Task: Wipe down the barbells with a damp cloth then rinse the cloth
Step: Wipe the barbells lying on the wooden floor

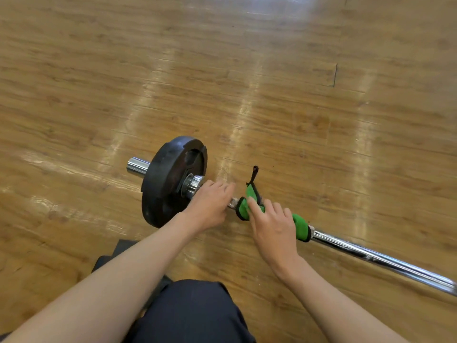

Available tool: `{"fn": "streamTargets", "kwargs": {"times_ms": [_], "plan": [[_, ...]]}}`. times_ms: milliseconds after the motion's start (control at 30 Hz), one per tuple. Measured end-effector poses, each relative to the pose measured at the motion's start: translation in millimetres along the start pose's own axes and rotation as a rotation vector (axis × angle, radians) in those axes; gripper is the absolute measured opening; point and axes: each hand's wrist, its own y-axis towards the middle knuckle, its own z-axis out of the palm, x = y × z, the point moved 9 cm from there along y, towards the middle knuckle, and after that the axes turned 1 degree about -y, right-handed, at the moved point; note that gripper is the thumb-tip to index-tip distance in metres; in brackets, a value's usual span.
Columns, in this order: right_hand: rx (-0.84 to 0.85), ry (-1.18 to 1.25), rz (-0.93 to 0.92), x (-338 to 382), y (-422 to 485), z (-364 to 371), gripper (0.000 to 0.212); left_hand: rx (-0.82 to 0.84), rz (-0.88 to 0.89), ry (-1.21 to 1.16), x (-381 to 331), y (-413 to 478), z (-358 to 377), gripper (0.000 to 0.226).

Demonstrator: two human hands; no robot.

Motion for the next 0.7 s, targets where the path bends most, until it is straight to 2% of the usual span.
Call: {"fn": "streamTargets", "kwargs": {"times_ms": [67,133,233,300,367,533,600,700], "plan": [[0.024,0.017,0.080,-9.6,-2.8,-1.9,0.020,-0.021,-0.007,0.008,-1.3,-1.0,-0.6,0.031],[0.113,0.010,0.201,-14.7,7.5,-2.2,0.026,-0.033,-0.017,0.022,-0.9,-1.7,1.3,0.021],[0.415,0.148,0.480,-19.6,34.4,16.4,0.040,-0.040,-0.031,0.043,-0.2,-1.3,1.7,0.024],[0.571,0.223,0.557,-10.7,47.6,33.4,0.042,-0.043,-0.036,0.059,-0.7,2.0,0.4,0.021],[0.500,0.217,0.479,5.8,56.9,30.5,0.040,-0.034,-0.042,0.055,-0.2,5.9,-1.4,0.015],[0.007,0.020,0.046,21.6,32.1,6.8,0.014,-0.025,-0.096,0.031,1.3,8.1,-4.9,0.014],[-0.023,-0.010,-0.051,14.5,20.1,7.6,0.017,-0.032,-0.104,0.033,1.2,7.4,-5.4,0.014],[-0.022,-0.055,-0.031,-7.0,3.3,0.2,0.025,-0.035,-0.110,0.018,1.8,8.0,-4.6,0.015]]}}
